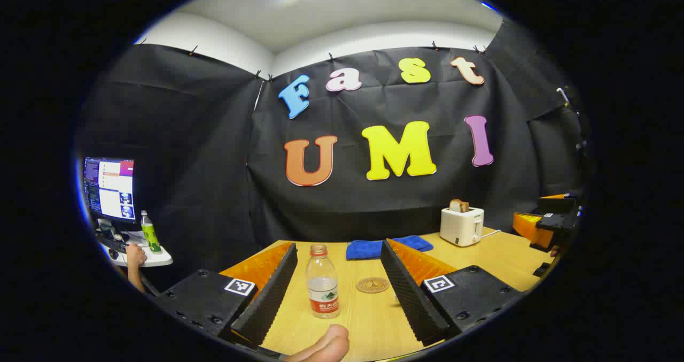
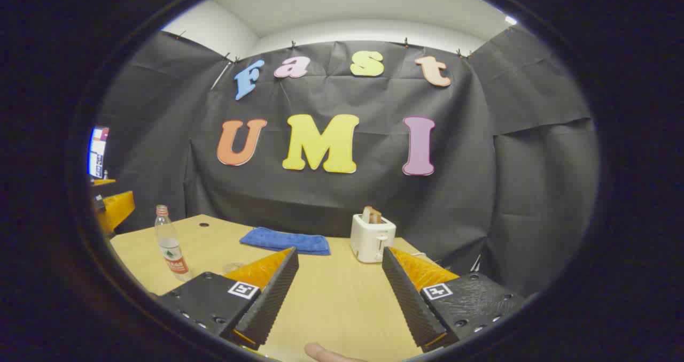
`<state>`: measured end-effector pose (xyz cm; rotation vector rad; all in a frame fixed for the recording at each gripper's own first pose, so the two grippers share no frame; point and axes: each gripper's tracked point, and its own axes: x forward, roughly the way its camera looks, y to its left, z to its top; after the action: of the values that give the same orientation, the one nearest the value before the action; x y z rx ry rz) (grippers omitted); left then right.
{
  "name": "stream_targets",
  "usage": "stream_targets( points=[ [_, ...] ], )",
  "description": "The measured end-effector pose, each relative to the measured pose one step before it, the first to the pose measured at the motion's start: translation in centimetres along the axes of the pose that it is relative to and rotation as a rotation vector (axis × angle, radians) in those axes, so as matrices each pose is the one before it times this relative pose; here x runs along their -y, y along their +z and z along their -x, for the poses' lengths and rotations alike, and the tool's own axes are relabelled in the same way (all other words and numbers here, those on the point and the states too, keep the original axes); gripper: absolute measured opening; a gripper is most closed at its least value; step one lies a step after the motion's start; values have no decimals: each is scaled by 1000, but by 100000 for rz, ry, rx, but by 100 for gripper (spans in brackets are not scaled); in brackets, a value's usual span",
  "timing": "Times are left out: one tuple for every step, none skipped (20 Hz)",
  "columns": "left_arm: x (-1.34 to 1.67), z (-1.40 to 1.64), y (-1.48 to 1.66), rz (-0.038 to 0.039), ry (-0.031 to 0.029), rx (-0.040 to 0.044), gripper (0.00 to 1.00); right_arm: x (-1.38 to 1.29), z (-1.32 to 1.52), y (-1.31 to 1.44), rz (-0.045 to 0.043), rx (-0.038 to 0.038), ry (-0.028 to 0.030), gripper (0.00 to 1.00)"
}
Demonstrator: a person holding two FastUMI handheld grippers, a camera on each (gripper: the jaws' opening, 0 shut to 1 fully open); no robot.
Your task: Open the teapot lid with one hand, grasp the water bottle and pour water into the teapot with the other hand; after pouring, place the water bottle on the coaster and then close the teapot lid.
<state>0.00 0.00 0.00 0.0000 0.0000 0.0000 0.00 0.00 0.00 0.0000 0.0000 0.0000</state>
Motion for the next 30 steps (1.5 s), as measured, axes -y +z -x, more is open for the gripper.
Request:
stream_targets(
  points=[
    [-897, -167, -607, -261, 456, -1958, 97, -300, 87, -174, 688, 63, 1841, 95],
    [-1066, -164, 269, 699, 2133, 1565, 98, 30, 104, 292, 232, 753, 10, 98],
    [-744, -211, 97, 704, 1498, -380, 93, 577, -105, -178, -418, -202, -1511, 97],
    [-222, -195, -394, 1251, 313, -1238, 98, 312, -129, -125, -638, -411, -513, 95],
    [287, -106, -179, 1155, -1027, -356, 98, -27, -121, -264, -454, -531, -97, 96],
    [344, -58, -171, 667, -957, -542, 98, 3, -135, -229, -35, -820, -76, 96],
    [88, -144, -203, -145, -507, -692, 98, 79, -116, -191, 157, -735, -94, 97],
    [147, -95, -151, -661, 60, -511, 98, -40, -97, -145, 449, -685, -10, 95],
    [132, -19, -208, -1457, -143, -404, 98, -48, 31, 17, 460, -314, 117, 93],
    [97, 0, -145, -1498, 120, -276, 98, 54, 15, 18, 471, 30, -101, 93],
    [29, 119, -23, -1017, -202, 106, 98, -3, 15, 47, 316, 35, -5, 95],
    [158, 8, -6, -306, -571, 171, 98, -72, -25, -87, 299, 120, 327, 95],
    [193, -31, 60, -165, -660, 95, 97, -59, -5, 72, 337, 219, 415, 93],
    [73, 57, -22, -197, -430, 121, 97, -25, -101, -29, 299, 350, 402, 93],
    [-2, -95, -38, -73, -202, -12, 98, -64, -150, -43, 381, 128, 343, 95],
    [36, -122, -130, 192, -112, -412, 98, -190, -56, -153, 86, 337, 478, 95],
    [-107, 8, -194, 322, -83, -498, 98, -329, -198, -136, 38, 106, 481, 95],
    [-113, -45, -97, 234, 35, -313, 98, -613, -231, -235, 122, 133, 680, 98],
    [-140, -157, -67, 160, 253, -496, 99, -626, -316, -278, -59, 310, 1145, 97],
    [-140, -98, -106, 137, 229, -177, 99, -771, -449, -212, -222, 377, 1638, 95],
    [-178, -162, -116, 18, -93, -9, 99, -921, -450, -502, -183, 51, 1942, 95],
    [-208, -177, -97, 10, 165, -278, 99, -1131, -488, -400, -21, 330, 2329, 95],
    [-442, -155, -193, 242, 701, -342, 99, -1202, -566, -500, -266, -217, 2650, 95],
    [-303, -139, -226, 351, 663, -692, 99, -1269, -594, -834, -314, -244, 2347, 98],
    [-269, -271, -133, 498, 534, -407, 99, -1174, -693, -693, -630, -348, 2004, 95],
    [-338, -125, -89, 405, 473, -366, 99, -1157, -593, -805, -569, -884, 2099, 95],
    [-232, -59, -154, 281, 438, -250, 99, -1332, -828, -758, -639, -700, 2781, 98],
    [-217, -42, -44, 105, 336, -275, 99, -1144, -823, -672, -921, -1130, 2752, 98],
    [-168, -72, -29, -174, 154, -74, 99, -752, -864, -882, -553, -1532, 1754, 98],
    [-33, -48, 37, -259, 32, 49, 99, -526, -835, -501, -576, -956, 738, 98]
  ],
)
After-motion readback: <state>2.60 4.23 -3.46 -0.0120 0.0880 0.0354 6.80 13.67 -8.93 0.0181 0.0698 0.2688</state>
